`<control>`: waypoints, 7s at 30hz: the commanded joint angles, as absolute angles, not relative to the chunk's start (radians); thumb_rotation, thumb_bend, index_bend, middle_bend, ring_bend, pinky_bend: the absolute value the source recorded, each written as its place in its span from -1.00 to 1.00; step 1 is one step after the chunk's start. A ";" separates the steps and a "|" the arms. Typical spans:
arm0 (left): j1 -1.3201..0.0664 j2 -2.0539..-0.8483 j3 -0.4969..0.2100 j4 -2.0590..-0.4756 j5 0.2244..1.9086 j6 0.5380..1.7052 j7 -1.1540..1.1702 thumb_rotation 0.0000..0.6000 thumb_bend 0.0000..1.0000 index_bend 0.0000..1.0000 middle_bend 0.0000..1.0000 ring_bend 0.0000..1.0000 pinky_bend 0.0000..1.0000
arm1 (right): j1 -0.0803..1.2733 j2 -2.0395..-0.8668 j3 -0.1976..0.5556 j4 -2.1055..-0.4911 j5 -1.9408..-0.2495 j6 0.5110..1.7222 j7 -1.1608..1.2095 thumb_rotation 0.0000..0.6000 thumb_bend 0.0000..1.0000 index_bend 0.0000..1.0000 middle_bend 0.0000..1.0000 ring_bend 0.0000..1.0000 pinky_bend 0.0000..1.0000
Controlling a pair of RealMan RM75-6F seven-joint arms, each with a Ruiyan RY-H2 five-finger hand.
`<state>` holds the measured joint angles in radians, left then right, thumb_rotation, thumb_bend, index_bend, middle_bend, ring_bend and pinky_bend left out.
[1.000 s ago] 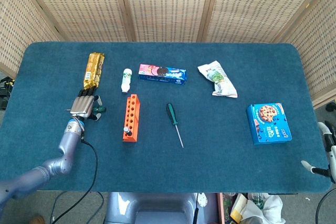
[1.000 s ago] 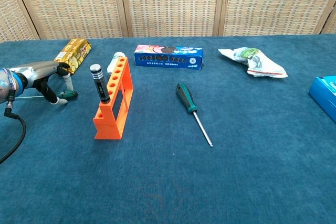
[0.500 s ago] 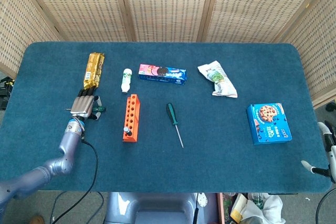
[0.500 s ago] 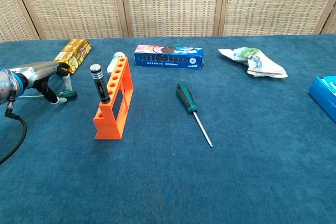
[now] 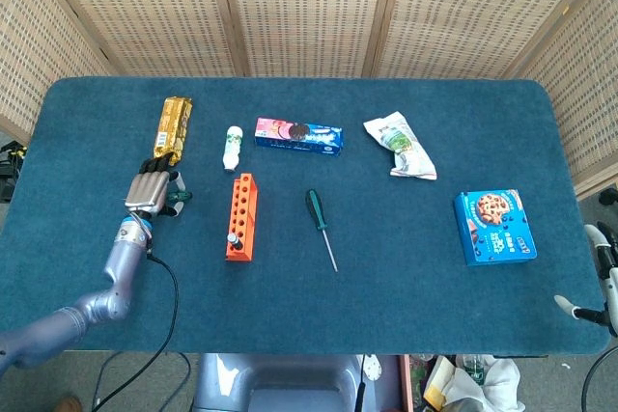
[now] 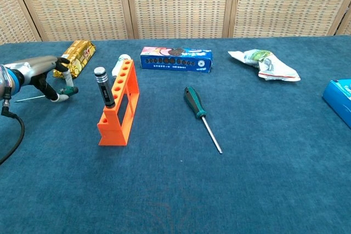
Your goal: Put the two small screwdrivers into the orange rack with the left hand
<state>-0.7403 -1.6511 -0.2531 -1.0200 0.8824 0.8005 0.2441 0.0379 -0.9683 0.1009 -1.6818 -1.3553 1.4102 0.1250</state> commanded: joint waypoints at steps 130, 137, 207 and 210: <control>-0.723 -1.459 -0.357 -1.440 1.155 0.766 -0.798 1.00 -0.04 0.27 -1.00 -1.00 -1.00 | 0.037 -0.955 0.108 -1.671 -1.340 1.397 0.167 1.00 -1.00 -1.00 -1.00 -1.00 -1.00; -0.728 -1.488 -0.345 -1.401 1.160 0.756 -0.794 1.00 -0.04 0.27 -1.00 -1.00 -1.00 | 0.038 -0.955 0.108 -1.670 -1.337 1.394 0.168 1.00 -1.00 -1.00 -1.00 -1.00 -1.00; -0.679 -1.426 -0.360 -1.479 1.183 0.779 -0.764 1.00 -0.67 -0.71 -1.00 -1.00 -1.00 | 0.029 -0.942 0.106 -1.676 -1.358 1.413 0.194 1.00 -1.00 -1.00 -1.00 -1.00 -1.00; -0.659 -1.387 -0.364 -1.509 1.206 0.809 -0.767 1.00 -0.71 -0.88 -1.00 -1.00 -1.00 | 0.028 -0.942 0.104 -1.677 -1.362 1.415 0.196 1.00 -1.00 -1.00 -1.00 -1.00 -1.00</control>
